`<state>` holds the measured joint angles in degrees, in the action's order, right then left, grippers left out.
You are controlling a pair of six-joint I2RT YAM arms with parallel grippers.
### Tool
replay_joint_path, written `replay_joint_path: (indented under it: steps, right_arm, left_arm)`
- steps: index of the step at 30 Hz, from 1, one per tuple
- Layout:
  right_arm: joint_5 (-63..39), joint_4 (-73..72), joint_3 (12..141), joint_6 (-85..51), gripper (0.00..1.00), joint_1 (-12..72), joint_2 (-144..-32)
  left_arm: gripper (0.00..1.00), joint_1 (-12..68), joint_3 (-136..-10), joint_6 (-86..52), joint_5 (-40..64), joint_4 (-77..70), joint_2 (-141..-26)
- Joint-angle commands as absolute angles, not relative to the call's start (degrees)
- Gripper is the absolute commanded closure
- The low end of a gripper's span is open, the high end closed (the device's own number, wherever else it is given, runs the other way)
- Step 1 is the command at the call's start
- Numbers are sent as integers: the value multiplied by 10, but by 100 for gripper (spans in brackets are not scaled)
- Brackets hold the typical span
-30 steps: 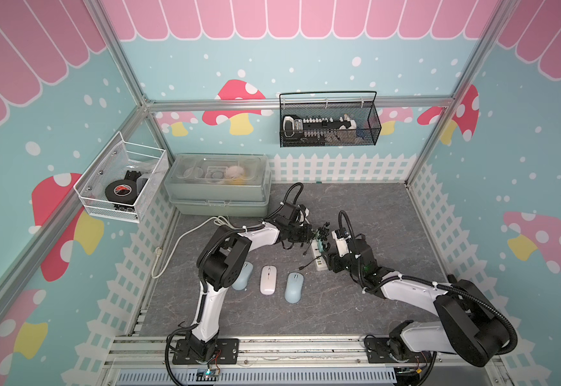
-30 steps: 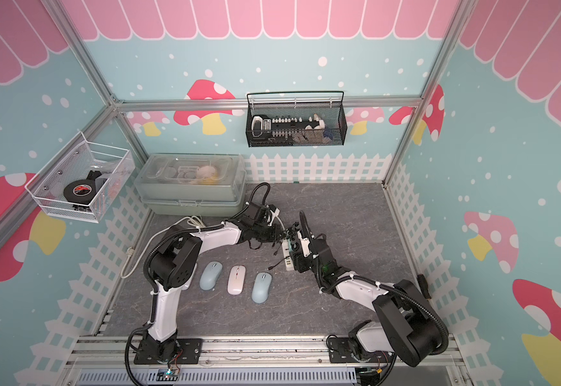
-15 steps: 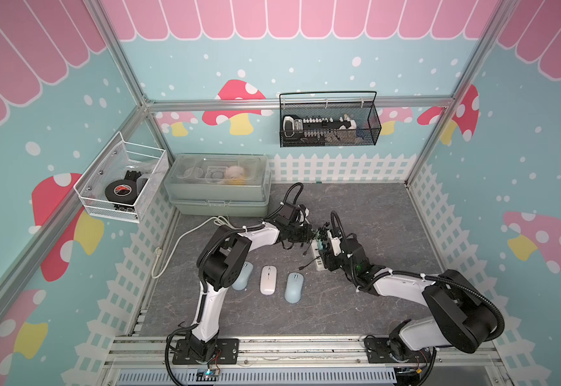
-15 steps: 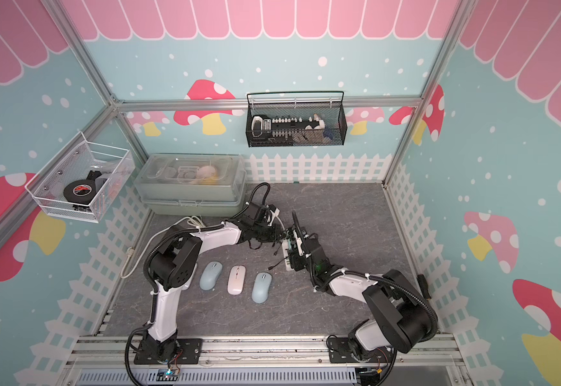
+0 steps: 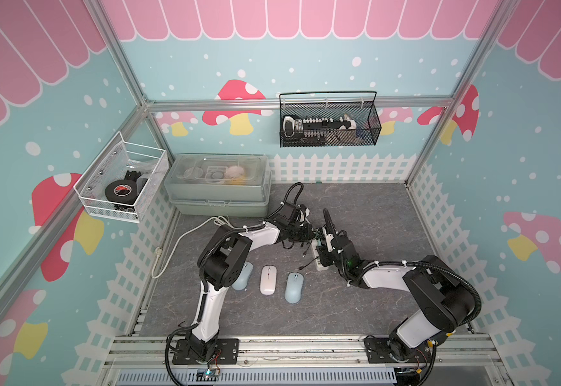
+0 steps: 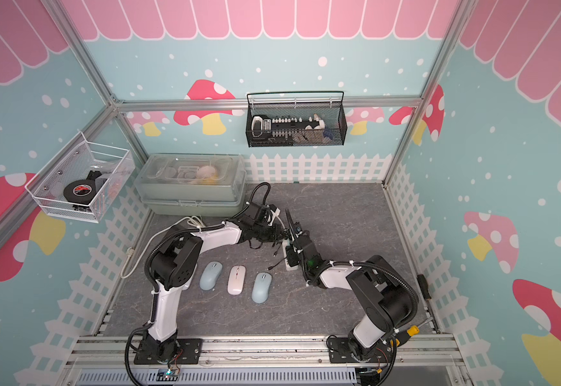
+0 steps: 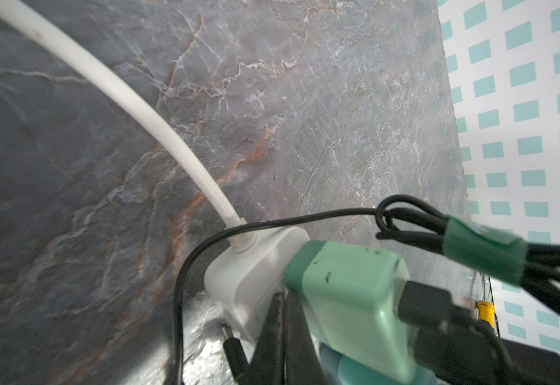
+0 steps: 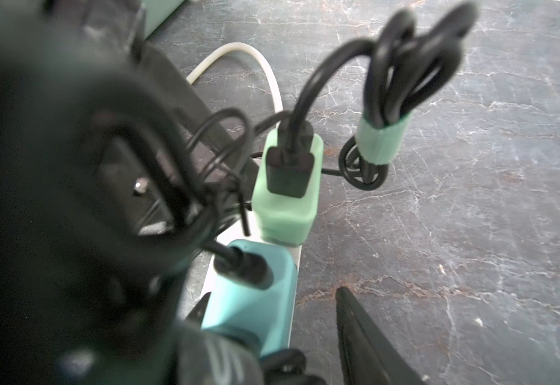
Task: Unplug the wireless mouse
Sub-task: Remove the plug from the socket.
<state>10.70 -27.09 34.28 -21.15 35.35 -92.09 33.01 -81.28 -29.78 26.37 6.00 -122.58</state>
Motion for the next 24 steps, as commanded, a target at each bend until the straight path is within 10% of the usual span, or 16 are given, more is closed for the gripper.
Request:
replay_joint_path:
  steps: [1,24]
  right_arm:
    - [120,-278,352,-220,45,359,-934]
    - [131,-240,388,-231,55,365,-969]
  left_arm:
    - [100,333,-794,-303,238,136,-1275]
    - [100,332,-796,-300,235,142,-1275]
